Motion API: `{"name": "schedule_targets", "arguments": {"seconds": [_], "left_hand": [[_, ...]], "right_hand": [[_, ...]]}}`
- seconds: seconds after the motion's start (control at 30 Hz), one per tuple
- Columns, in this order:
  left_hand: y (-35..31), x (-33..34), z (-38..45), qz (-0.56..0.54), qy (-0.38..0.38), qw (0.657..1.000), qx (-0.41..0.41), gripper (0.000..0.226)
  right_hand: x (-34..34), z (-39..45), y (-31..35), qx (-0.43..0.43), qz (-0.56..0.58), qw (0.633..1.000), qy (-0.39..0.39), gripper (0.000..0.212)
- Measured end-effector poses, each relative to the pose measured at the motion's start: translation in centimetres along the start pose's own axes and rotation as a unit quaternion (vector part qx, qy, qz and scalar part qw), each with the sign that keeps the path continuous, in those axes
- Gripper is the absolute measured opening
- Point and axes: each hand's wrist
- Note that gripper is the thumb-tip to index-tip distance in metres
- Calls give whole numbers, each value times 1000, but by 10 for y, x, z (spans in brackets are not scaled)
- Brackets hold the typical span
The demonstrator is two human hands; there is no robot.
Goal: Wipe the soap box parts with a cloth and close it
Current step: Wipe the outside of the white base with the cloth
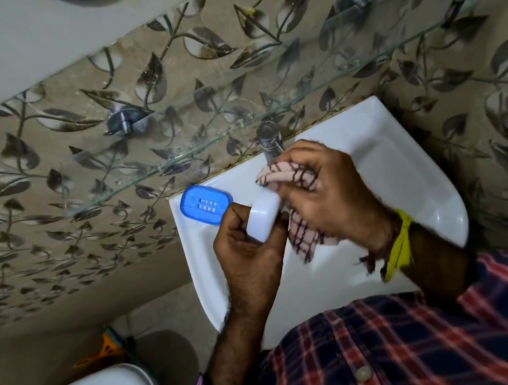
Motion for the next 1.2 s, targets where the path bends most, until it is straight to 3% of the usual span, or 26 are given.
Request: {"name": "schedule_targets", "arguments": {"seconds": [0.07, 0.2, 0.33, 0.4, 0.5, 0.6, 0.67, 0.73, 0.8, 0.83, 0.87, 0.97, 1.2], "left_hand": [[0, -2, -2, 4, 6, 1000, -11, 34], [1, -2, 2, -8, -4, 1000, -9, 34], [-2, -3, -4, -11, 0, 1000, -9, 35], [-4, -4, -4, -6, 3, 1000, -6, 34], [-3, -4, 0, -19, -7, 1000, -7, 33], [-4, -5, -2, -23, -1, 1000, -10, 32], [-6, -6, -4, -26, 3, 1000, -8, 29], [-8, -7, -2, -39, 6, 999, -9, 27], [-13, -7, 1, -49, 16, 999, -14, 28], [-15, -6, 2, -54, 24, 998, -16, 28], [-18, -6, 2, -55, 31, 998, -17, 29], [-24, -8, 4, -35, 39, 999, -7, 32], [-37, -12, 16, 120, 82, 988, -53, 26]], "right_hand": [[-4, 3, -3, 27, 12, 1000, 5, 13], [4, -6, 9, -68, 14, 997, 39, 13], [-4, 6, -7, 59, 34, 997, 20, 15], [-5, 4, -5, 49, 37, 998, 22, 15], [3, -3, 6, -41, 50, 997, 41, 13], [0, 3, -5, 43, 110, 992, 48, 13], [-6, 6, -16, 153, 206, 965, 62, 12], [-9, 4, -24, 251, 341, 902, 85, 17], [-9, 0, -27, 301, 466, 828, 83, 26], [-9, -1, -28, 299, 502, 808, 76, 28], [-9, -2, -27, 282, 512, 808, 71, 26], [-12, 0, -24, 204, 445, 870, 66, 12], [-13, -2, -13, 110, 226, 966, 59, 10]]}}
Point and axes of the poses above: each hand's wrist, its own z-axis towards the middle knuckle, its own x-axis out of the palm, y = z × x, and after that the axes turned 4 degrees about -x, right-handed
